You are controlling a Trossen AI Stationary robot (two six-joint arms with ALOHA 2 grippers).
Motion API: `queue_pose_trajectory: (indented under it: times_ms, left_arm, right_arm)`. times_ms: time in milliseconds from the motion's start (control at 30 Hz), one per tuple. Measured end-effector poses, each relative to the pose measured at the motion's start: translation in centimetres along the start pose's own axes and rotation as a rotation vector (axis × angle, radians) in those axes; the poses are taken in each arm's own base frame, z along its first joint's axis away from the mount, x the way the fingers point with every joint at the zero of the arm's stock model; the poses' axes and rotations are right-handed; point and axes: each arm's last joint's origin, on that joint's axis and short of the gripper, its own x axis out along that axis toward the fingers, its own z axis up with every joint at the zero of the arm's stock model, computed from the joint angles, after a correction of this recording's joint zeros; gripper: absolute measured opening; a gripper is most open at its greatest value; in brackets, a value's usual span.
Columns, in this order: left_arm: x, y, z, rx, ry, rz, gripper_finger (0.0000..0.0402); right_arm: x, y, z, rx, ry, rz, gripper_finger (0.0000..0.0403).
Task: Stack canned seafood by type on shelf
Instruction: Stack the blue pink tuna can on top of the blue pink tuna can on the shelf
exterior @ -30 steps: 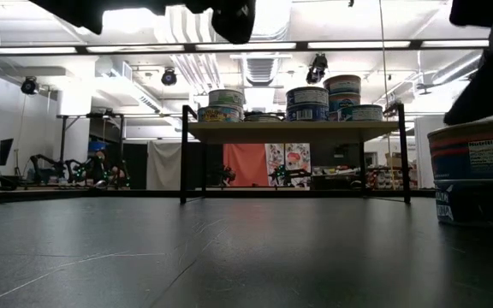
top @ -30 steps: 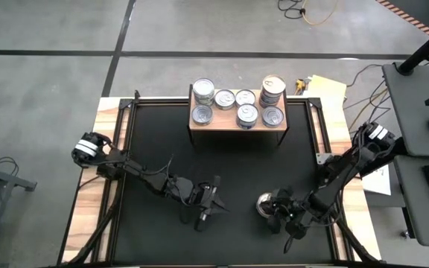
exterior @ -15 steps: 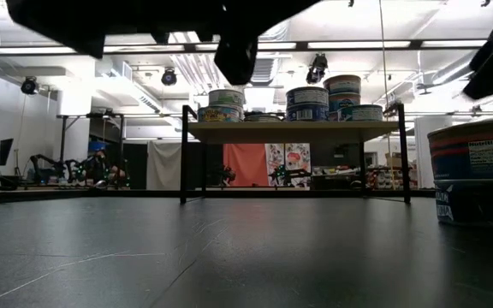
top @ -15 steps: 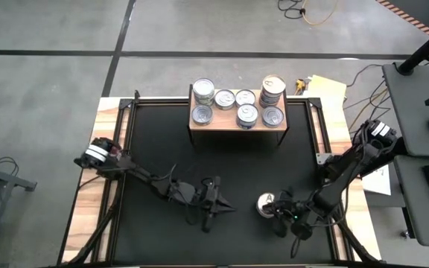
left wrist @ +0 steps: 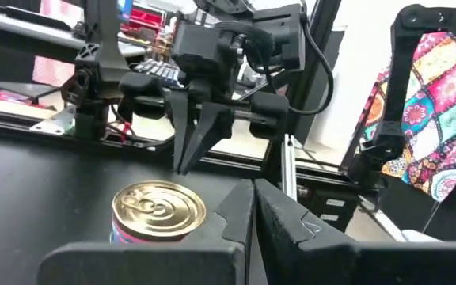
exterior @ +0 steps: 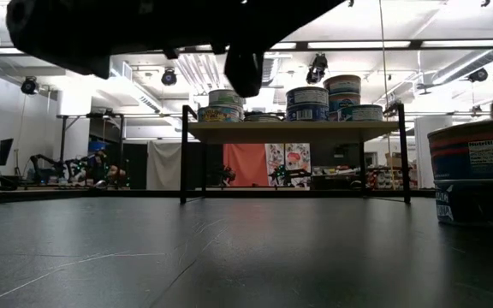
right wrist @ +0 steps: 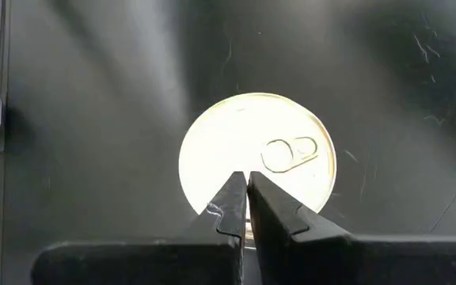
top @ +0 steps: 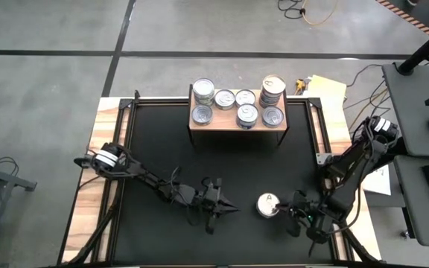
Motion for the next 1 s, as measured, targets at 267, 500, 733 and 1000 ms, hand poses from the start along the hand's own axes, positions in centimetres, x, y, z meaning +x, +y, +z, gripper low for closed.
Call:
queue_pose_trajectory:
  times_ms: [267, 500, 733, 1000]
  left_arm:
    - [3.5, -0.8, 0.4, 0.047, 0.046, 0.031, 0.0]
    - [6.6, -0.4, 0.0, 0.176, 0.205, 0.218, 0.0]
    - [7.9, 0.3, -1.0, 0.269, 0.253, 0.262, 0.0]
    - [8.9, 0.7, -2.6, 0.352, 0.289, 0.265, 0.0]
  right_arm:
    - [0.0, 0.0, 0.0, -0.104, -0.009, -0.004, 0.0009]
    - [-0.2, 0.1, -0.3, -0.067, 0.019, 0.014, 0.0009]
    - [-0.6, -0.2, -0.8, 0.114, 0.09, 0.002, 0.0009]
    - [-1.0, -0.4, -2.0, 0.21, 0.211, -0.026, 0.0009]
